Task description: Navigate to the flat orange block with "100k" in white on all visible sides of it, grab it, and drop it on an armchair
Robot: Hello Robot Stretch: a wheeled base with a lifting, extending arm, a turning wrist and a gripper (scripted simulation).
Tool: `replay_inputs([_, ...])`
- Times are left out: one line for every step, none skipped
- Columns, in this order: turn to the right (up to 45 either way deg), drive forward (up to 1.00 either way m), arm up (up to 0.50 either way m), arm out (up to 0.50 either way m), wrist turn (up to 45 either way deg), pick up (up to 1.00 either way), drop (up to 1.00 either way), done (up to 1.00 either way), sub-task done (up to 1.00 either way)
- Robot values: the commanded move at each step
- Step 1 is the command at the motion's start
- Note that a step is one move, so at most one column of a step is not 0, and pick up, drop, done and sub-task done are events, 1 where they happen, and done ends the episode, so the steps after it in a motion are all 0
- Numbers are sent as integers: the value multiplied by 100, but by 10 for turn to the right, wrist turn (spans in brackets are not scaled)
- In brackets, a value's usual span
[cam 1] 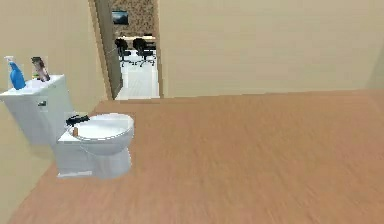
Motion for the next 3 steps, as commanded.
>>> replay_inputs([0, 100, 0, 0, 0, 0, 0, 0, 0])
replay_inputs([0, 35, 0, 0, 0, 0, 0, 0, 0])
replay_inputs([-60, 0, 0, 0, 0, 0, 0, 0, 0])
